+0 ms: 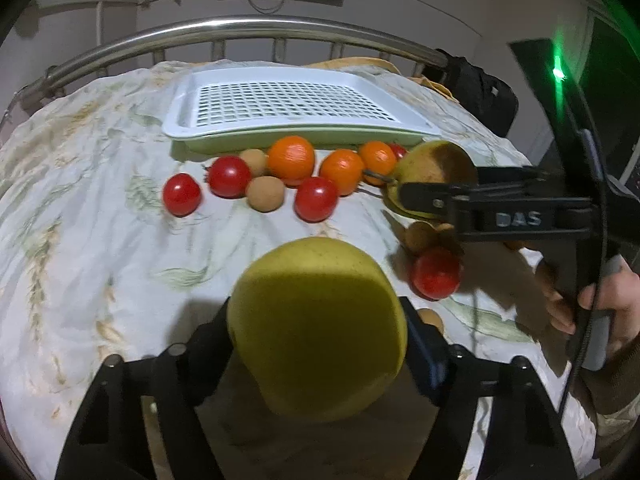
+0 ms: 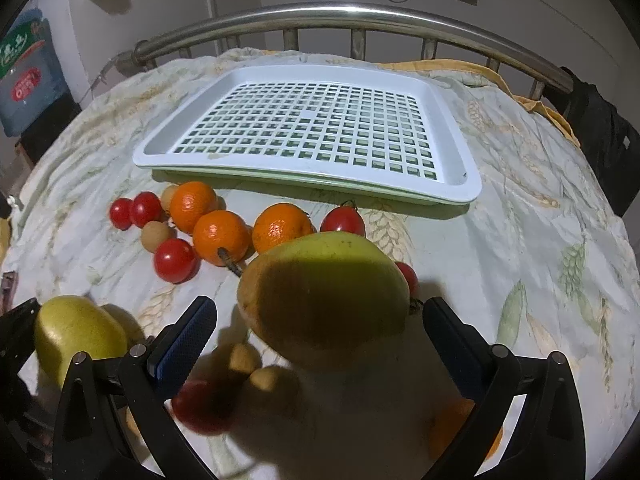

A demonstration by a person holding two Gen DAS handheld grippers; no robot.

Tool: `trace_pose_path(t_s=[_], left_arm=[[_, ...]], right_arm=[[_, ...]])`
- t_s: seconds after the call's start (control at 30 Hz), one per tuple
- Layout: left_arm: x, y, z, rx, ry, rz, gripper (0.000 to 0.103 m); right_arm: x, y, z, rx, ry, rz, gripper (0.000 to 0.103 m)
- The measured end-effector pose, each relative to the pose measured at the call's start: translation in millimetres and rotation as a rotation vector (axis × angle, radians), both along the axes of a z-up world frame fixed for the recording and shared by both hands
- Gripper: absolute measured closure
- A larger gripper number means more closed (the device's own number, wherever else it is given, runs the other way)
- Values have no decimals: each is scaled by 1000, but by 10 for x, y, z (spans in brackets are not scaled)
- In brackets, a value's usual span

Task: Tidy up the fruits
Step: 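Grasp the large red-green pear with the right gripper, then carry both pears over the white grid tray and open both grippers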

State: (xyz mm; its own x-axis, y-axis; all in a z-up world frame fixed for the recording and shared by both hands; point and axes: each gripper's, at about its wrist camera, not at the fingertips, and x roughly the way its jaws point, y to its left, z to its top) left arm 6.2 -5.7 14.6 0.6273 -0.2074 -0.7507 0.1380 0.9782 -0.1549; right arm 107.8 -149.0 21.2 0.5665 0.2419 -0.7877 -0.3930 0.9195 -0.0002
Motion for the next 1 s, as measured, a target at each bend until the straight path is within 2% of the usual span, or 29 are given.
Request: trace_pose_path(t_s=[0.1,0.2,0.4,0.63,0.83,1.0], left_arm=[[3,-25,5,8,-3,-3,29],[8,-8,8,-3,2,-4,29],[13,18,41,-16,14,-3,30],[-13,68,168,-39,-10,16,30],[32,117,434,-51,-64,24,30],[273,173,677,-53,-91,28,30]], right_arm=[[40,11,-32,-11,8,-9,11],[73,3,-87,14,43,-1,16],[25,-13,-71,28,31,6,17],[-36,-113,109,113,22,11,17],[-45,-202,362,172,-1,17,17],[88,-257,597,187,-28,22,17]])
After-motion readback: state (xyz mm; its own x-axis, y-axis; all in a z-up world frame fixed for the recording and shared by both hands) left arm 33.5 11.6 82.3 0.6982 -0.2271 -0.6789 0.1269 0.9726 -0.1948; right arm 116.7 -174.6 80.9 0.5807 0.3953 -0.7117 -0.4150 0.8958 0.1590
